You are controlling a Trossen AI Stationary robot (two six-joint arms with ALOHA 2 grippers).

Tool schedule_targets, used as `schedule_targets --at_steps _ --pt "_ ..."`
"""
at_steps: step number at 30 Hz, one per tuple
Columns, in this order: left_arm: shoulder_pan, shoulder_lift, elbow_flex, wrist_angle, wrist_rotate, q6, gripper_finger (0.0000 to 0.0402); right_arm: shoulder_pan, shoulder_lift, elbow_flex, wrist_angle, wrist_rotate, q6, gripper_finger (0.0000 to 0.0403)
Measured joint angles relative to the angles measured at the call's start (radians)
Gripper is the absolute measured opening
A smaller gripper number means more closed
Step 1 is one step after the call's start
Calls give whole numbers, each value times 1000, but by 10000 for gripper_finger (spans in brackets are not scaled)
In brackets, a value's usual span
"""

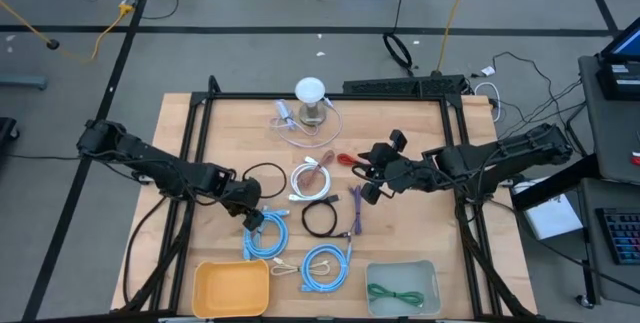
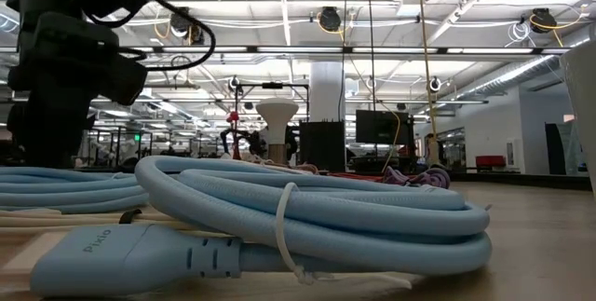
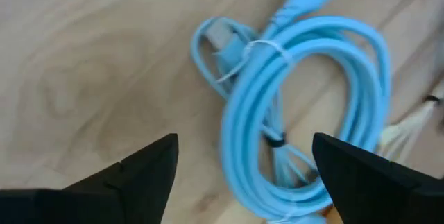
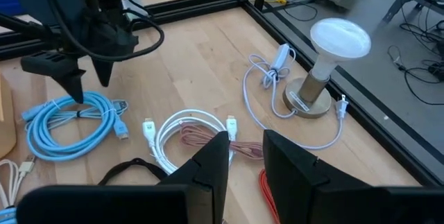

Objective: Pick & Place USB Port
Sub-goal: Put the left blue HDMI cable into the orange bin

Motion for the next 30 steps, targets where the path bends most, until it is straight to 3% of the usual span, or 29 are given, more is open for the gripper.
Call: schedule_targets --at_steps 9,17,20,23,24,30 --pt "-41 58 0 39 -11 -5 252 0 0 0 -1 0 2 82" --pt "-83 170 5 119 -11 -26 203 0 0 0 -1 -1 2 82" --pt "-85 174 6 72 -16 -25 148 0 0 0 -1 -1 3 82" --pt "-84 154 4 16 -2 3 51 0 0 0 -1 0 3 82" --pt "-84 146 3 4 -3 9 36 0 0 0 1 0 2 82" --pt "-69 84 -2 -35 -16 7 36 -4 0 0 14 2 0 82"
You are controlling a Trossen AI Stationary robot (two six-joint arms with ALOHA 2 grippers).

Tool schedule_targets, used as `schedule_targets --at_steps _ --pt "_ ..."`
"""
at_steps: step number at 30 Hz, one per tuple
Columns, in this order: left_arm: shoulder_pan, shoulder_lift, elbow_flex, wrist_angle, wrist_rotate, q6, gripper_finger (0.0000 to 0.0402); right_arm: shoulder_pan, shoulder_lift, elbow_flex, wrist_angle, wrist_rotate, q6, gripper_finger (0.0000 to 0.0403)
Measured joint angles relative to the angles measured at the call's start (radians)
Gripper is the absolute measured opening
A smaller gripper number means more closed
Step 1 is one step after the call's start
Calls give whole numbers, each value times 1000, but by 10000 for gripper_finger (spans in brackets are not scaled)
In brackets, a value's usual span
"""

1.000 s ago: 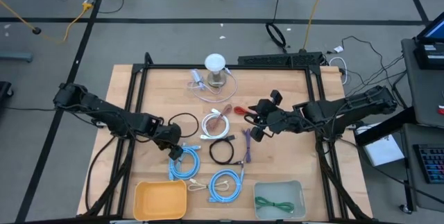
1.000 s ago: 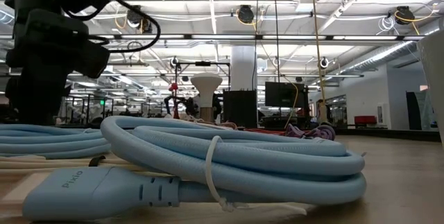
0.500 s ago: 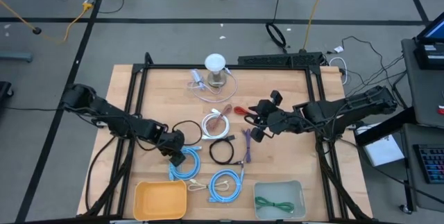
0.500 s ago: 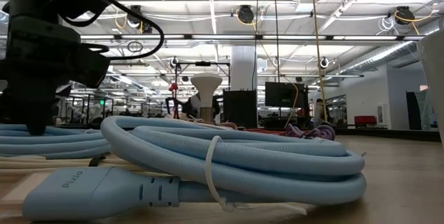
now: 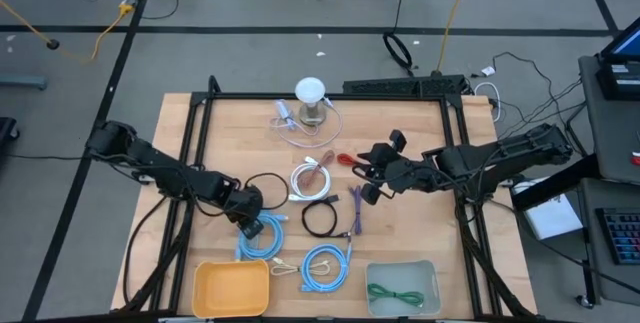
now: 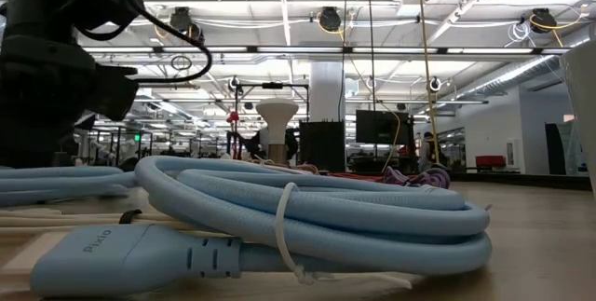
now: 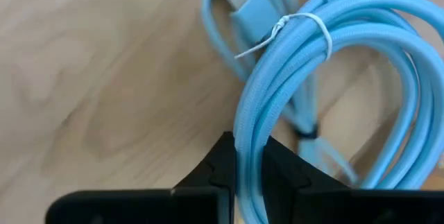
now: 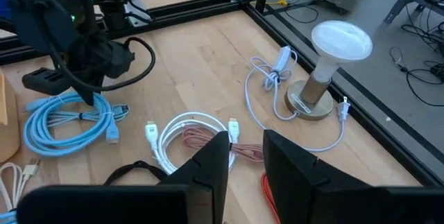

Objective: Pick & Place USB Port
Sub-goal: Put the left blue HDMI cable into the orange bin

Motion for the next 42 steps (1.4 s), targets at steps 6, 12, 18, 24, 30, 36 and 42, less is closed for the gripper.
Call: schedule_targets --at_steps 6,12,18,24,30,36,42 --pt "18 -159 1 -130 -84 -9 36 -1 0 0 28 1 -6 82" --pt "54 -369 19 -278 -138 -16 36 -4 0 0 38 1 -19 82" --pt "-3 -454 234 -469 -204 107 36 -16 0 0 38 1 -29 82" --pt "-125 -282 610 -811 -199 213 36 -42 0 0 37 -3 -40 82" --pt "-243 -31 942 -1059 -141 291 36 -131 77 0 64 -331 44 82" --pt "-289 97 1018 -1035 -165 286 36 -156 260 -49 311 -701 120 82" --pt "-430 202 983 -982 -145 59 36 -120 327 -52 509 -810 117 82"
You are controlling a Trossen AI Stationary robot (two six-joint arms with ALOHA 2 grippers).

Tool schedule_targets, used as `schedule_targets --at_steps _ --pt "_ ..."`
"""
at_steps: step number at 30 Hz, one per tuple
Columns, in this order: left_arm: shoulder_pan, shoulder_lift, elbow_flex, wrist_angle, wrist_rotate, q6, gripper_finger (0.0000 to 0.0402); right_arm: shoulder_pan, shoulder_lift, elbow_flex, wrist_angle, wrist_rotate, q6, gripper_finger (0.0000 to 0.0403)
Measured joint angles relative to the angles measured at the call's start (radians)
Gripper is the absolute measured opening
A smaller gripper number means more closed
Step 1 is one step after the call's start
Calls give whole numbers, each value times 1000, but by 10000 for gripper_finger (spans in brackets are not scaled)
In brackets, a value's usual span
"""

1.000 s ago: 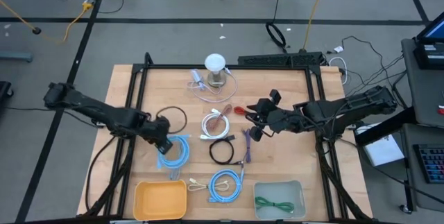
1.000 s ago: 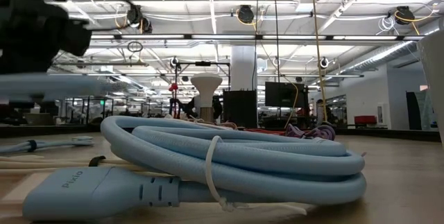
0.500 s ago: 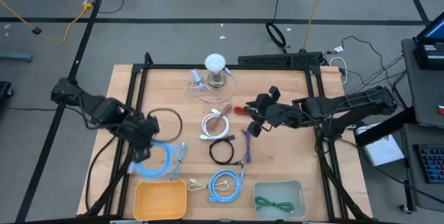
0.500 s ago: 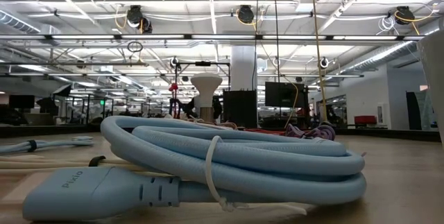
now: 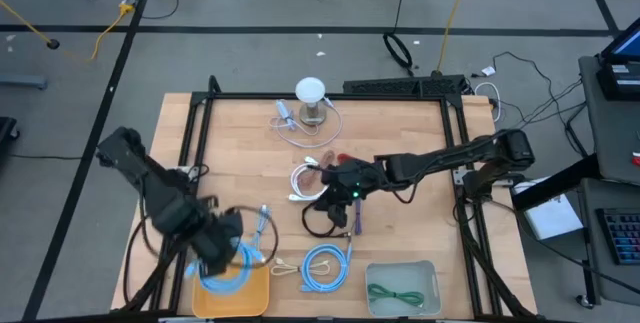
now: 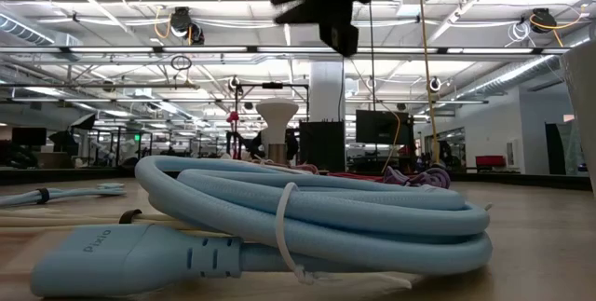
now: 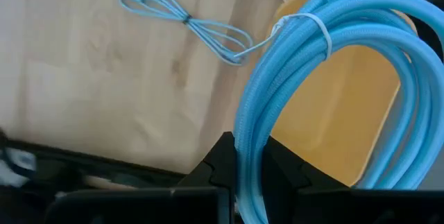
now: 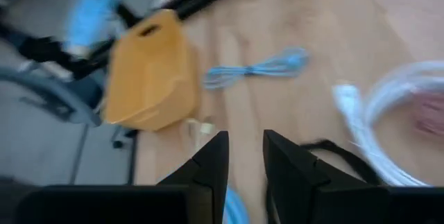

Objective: Pick & Place USB Port
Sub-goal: Put the left blue HDMI cable into the orange bin

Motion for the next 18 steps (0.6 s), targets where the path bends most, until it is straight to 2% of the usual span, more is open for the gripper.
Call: schedule_targets --at_steps 3,7,10,13,18 --pt "-65 62 -2 47 -76 -182 36 31 -37 0 -15 15 -89 82" --pt "-111 151 -2 57 -151 -394 36 74 -116 0 -39 117 -176 82" --pt "-122 230 -2 70 -143 -434 36 111 -178 2 -73 181 -214 82" --pt "-127 299 -2 69 -88 -439 36 146 -227 2 -106 250 -223 82" --pt "-147 331 -1 63 -62 -500 36 206 -290 1 -164 349 -236 82"
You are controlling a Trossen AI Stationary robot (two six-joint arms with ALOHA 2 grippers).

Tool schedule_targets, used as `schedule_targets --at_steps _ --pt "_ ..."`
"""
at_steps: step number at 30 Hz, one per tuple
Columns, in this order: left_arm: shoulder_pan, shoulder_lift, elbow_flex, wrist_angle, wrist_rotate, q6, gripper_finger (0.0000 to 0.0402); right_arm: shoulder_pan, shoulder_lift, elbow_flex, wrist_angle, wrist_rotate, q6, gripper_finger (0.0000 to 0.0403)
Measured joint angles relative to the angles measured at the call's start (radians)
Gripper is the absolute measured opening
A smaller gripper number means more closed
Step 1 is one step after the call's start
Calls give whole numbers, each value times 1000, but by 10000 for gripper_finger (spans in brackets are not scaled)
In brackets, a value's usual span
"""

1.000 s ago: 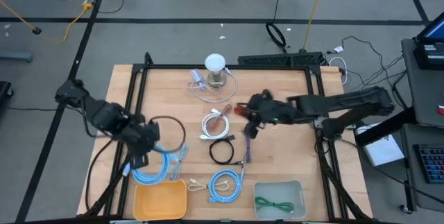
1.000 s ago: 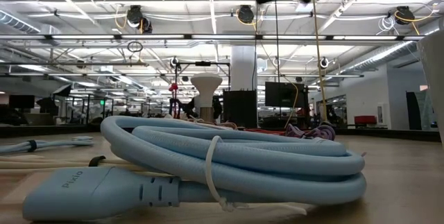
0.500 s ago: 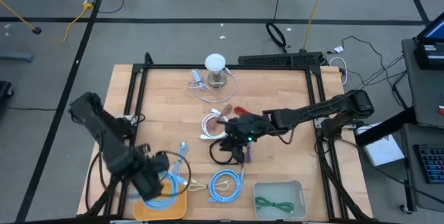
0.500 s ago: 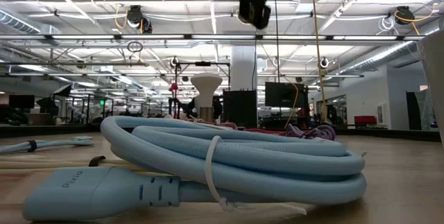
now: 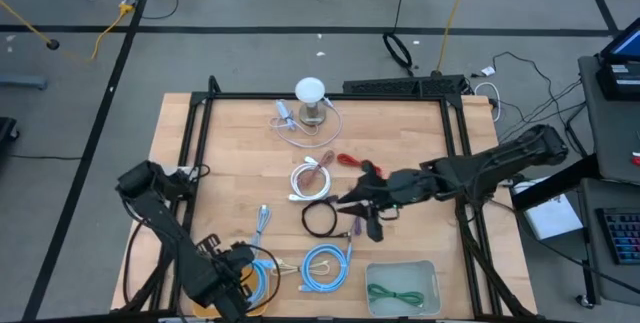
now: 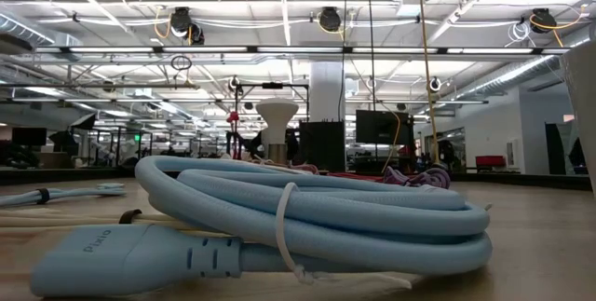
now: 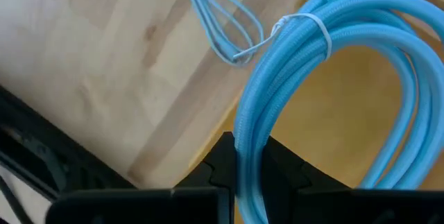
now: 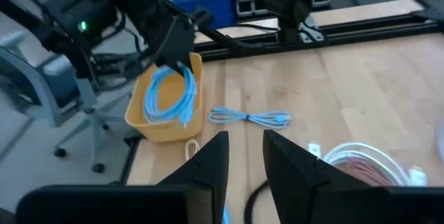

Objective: Pick & Place USB Port
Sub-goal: Put the left blue HDMI cable into the orange bin

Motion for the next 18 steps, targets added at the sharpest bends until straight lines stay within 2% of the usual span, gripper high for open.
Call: schedule_targets --at_steps 3,10,18 --pt "-23 -28 0 -60 -3 -59 36 25 -11 0 -23 46 -1 82" --pt "-81 -120 1 -109 -2 -153 36 53 -3 0 -24 71 23 82" --pt "-89 -123 1 -92 -35 -145 36 52 -1 -1 -35 94 24 82"
